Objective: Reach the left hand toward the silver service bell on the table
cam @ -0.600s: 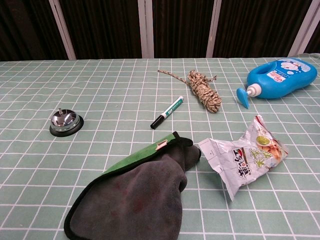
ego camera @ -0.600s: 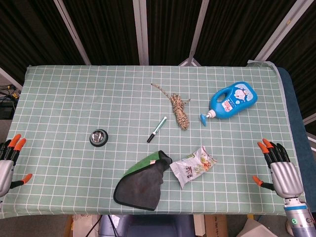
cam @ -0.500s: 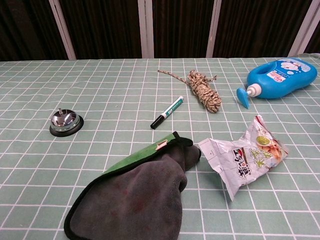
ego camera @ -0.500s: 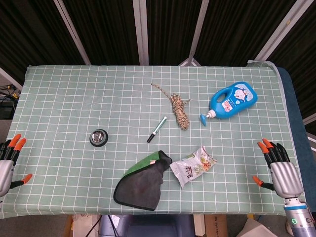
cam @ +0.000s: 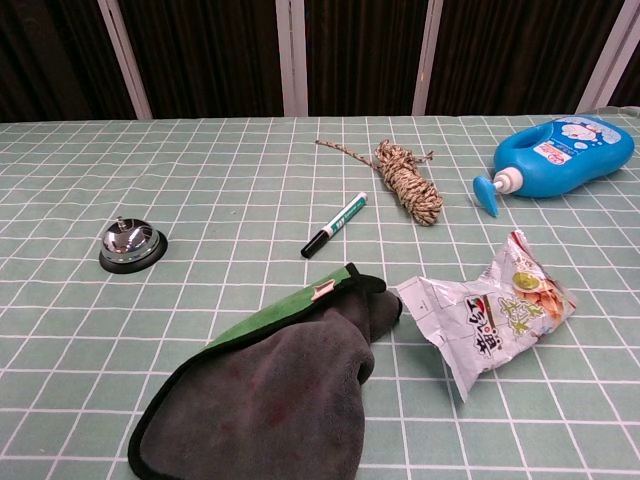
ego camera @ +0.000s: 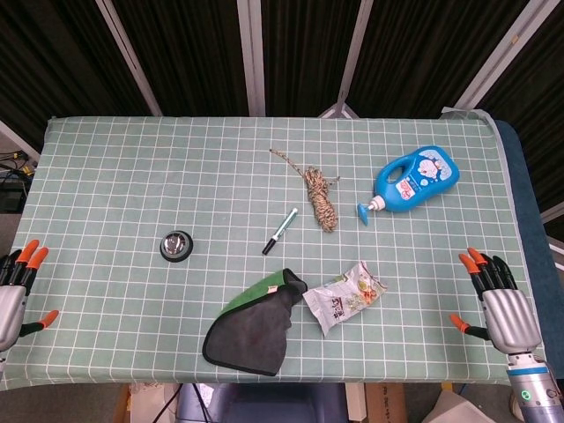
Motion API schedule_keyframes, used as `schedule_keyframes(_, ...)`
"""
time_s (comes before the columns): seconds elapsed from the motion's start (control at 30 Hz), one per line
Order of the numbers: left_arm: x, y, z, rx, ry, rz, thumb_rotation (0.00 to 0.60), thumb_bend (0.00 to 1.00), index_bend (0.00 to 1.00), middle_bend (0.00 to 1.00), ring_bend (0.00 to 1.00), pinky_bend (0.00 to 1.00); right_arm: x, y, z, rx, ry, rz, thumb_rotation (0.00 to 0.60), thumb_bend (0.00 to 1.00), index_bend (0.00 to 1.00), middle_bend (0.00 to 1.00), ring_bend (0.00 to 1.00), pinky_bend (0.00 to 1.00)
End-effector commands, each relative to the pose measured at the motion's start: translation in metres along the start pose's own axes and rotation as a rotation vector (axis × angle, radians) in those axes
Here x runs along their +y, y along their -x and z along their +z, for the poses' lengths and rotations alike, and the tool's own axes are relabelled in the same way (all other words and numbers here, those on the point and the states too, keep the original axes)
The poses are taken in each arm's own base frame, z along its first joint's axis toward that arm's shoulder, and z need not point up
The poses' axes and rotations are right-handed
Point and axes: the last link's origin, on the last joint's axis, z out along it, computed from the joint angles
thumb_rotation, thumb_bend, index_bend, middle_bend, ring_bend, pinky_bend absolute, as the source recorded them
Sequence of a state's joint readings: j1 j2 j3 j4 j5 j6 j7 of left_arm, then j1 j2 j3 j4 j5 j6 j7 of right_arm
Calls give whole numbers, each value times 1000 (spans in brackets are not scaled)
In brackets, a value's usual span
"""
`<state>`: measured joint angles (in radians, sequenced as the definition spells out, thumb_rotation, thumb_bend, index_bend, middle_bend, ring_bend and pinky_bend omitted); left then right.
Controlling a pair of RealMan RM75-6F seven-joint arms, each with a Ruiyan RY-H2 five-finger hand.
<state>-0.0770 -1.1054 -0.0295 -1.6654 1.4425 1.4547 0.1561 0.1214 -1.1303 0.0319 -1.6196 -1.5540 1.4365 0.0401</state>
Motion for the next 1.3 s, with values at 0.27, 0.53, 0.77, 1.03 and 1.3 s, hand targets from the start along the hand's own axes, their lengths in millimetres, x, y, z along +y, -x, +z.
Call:
schedule_keyframes(0.27,2,2,0,-14,5,16,600,184,0,0,0,0,0,-1,-1,-6,1,13,600,220,0,0,0,0)
schedule_keyframes(0.53,7,4,7,-28,25,49,600,204,0,0,0,0,-1,0,-2,-9,-3,11,600,220,0,0,0,0)
schedule_keyframes(0.77,29,3,31,-24,84,107,600,436,0,0,0,31,-2,1,-3,-11,-7,17,600,220,0,0,0,0)
schedule_keyframes(1.03,76,9,76,-96,196,186,600,513,0,0,0,0,-1,1,-2,-13,-3,25,600,219,0,0,0,0)
schedule_keyframes(1.3,118,20,102,-164,265,225,600,514,0,0,0,0,-1,0,0,-15,-4,36,600,220,0,0,0,0)
